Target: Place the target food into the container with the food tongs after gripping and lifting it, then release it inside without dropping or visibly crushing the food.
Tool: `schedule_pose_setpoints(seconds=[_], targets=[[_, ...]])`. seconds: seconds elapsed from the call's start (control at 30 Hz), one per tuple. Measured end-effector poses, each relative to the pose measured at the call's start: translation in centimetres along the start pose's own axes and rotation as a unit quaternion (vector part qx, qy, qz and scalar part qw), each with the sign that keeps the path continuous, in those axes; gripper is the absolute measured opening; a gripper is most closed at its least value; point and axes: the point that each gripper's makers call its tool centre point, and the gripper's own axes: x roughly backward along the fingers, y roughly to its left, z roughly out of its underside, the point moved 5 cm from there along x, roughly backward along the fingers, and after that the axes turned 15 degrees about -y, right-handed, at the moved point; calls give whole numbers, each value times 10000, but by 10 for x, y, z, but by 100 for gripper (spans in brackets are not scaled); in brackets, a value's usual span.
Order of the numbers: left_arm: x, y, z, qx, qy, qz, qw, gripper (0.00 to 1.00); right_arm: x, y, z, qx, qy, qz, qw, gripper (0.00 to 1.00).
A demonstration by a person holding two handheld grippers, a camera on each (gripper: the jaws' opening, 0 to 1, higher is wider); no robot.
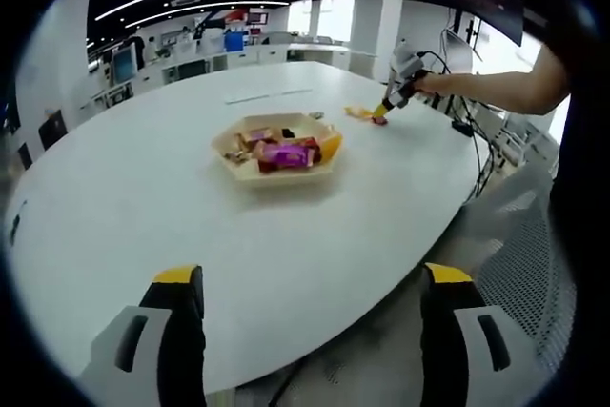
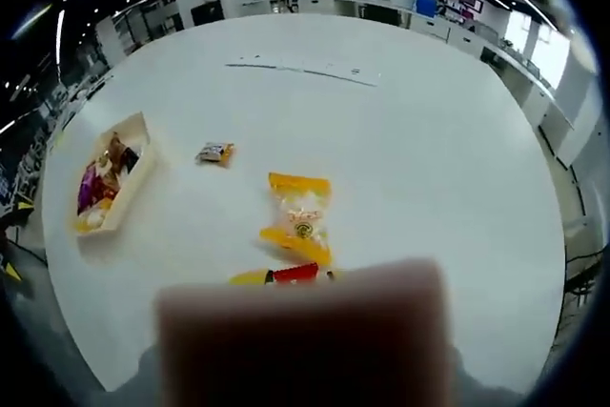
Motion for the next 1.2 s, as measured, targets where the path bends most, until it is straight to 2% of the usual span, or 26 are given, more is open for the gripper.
schedule_pose_setpoints(seconds=[0.33,0.5,0.7,0.83,1.03,1.2], targets=[[1,0,-4,-37,-184,6,9998,92,15,3,-15,116,-39,-2,9999,20],[2,-3,-12,76,-517,98,9986,94,28,14,-28,155,-92,-53,9998,21],[5,-3,-18,15,-744,79,9972,95,44,29,-47,320,-236,-76,9992,21],[5,-4,-21,9,-858,115,9962,95,54,44,-58,134,-423,-232,9987,21],[7,-6,-24,-10,-990,176,9949,95,66,58,-65,154,-500,-259,9983,21],[7,-7,-25,-41,-1045,227,9943,95,70,60,-67,181,-533,-215,9982,20]])
